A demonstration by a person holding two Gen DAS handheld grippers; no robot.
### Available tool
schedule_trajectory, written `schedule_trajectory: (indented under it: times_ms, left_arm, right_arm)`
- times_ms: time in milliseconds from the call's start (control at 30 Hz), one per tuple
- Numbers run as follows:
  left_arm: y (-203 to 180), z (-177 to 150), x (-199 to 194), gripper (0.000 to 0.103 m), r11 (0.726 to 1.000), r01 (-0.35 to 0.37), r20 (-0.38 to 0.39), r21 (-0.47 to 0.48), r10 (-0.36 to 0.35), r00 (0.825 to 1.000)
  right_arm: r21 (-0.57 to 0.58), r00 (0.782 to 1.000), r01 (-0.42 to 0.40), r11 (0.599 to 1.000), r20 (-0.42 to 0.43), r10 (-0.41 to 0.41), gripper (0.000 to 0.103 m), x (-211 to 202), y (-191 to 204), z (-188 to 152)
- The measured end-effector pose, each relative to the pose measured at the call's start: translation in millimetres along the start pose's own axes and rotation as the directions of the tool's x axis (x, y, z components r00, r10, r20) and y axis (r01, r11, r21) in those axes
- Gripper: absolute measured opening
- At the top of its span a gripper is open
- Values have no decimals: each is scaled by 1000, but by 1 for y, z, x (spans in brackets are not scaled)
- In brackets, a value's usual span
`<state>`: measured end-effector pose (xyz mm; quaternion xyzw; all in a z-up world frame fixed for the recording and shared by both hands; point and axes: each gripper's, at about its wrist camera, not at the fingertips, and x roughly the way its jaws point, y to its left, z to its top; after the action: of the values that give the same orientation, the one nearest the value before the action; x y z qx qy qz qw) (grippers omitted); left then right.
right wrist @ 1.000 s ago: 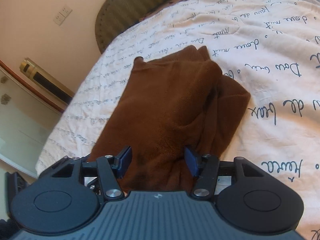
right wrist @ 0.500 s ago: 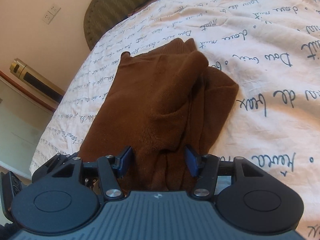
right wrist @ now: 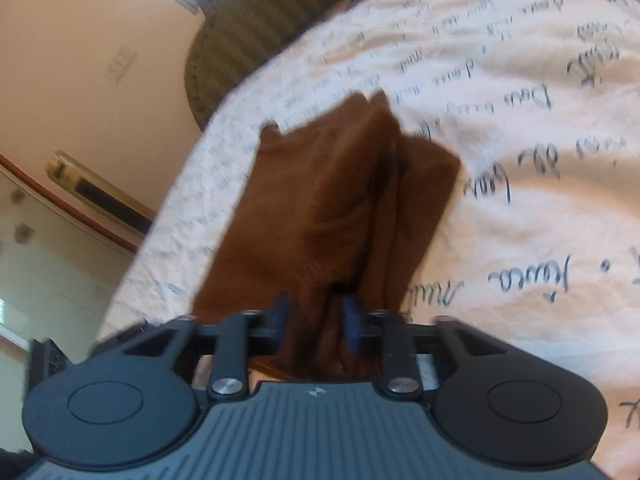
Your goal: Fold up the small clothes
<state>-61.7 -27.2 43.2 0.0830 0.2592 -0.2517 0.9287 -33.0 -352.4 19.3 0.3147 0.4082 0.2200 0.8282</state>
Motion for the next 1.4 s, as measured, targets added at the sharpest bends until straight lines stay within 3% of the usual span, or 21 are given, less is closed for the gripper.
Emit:
schedule_trajectory:
  times_ms: [33,67,167,233,333,367,433,467,500,533,600,733,867,1000,1067,1133,1167,1200,1233,1333,1400]
  left_arm:
    - [14,5,-5,81,998,17,29,-67,-15,999]
    - [30,12,-5,82,988,37,48,-149,-30,998]
    - [74,30,21,79,913,54,37,-404,-42,998]
    - [98,32,55,78,839,72,-10,-539,-92,996]
    - [119,26,115,67,697,83,-108,-713,-226,968]
    - [119,26,127,68,673,112,-88,-731,-256,963]
    - [113,39,145,72,687,130,-87,-715,-272,958]
    - [108,46,153,60,701,107,-114,-705,-262,958]
    - [103,53,160,22,729,87,-144,-679,-248,958]
    - [99,59,163,18,754,74,-164,-653,-235,958]
    - [92,69,164,16,810,32,-191,-586,-176,966]
    - [93,87,131,16,878,12,-121,-479,-80,989]
    - [119,99,104,16,891,-63,-86,-449,27,996]
    - [138,86,117,23,915,-157,-166,-372,101,981]
    - [153,66,115,30,892,-184,-224,-413,96,970]
    - [162,47,91,53,863,-126,-178,-490,42,983]
    - [166,35,76,74,838,-78,-144,-540,-1,990]
    - [166,24,63,83,810,-19,-110,-586,-57,992]
    - [165,14,53,83,782,37,-82,-622,-112,990]
    - [153,-13,43,80,681,166,-49,-713,-285,957]
    - [136,-19,50,56,703,137,-107,-698,-292,951]
  right_arm:
    - [13,998,-15,1000,57,14,95,-10,-2,6]
    - [18,994,-12,1000,109,10,101,-15,-5,12]
    - [42,992,43,998,118,-48,102,-7,-17,35]
    - [115,994,54,992,85,-64,102,10,-32,44]
    - [144,996,71,987,45,-78,102,36,-40,50]
    - [132,996,72,989,48,-79,102,41,-37,51]
    - [112,996,59,992,57,-66,101,51,-30,52]
    - [104,996,66,992,60,-73,100,56,-28,52]
    - [93,993,91,991,63,-97,70,63,-25,52]
    - [73,990,125,989,56,-130,32,68,-21,52]
    - [53,988,144,988,48,-147,32,72,-15,52]
    - [12,992,100,995,81,-101,31,64,8,51]
    - [-23,997,-4,1000,83,6,31,81,33,57]
    - [-11,997,-47,999,55,47,34,132,41,68]
    - [33,1000,3,999,20,-3,43,157,32,71]
    - [110,999,-24,994,24,21,50,159,22,67]
    - [120,998,-49,992,33,45,56,151,21,64]
    - [119,998,-58,991,35,54,72,139,23,61]
    - [109,997,-66,992,39,63,80,127,24,55]
    - [64,994,-108,992,2,108,81,101,29,36]
    - [62,991,-121,991,-53,124,81,102,32,25]
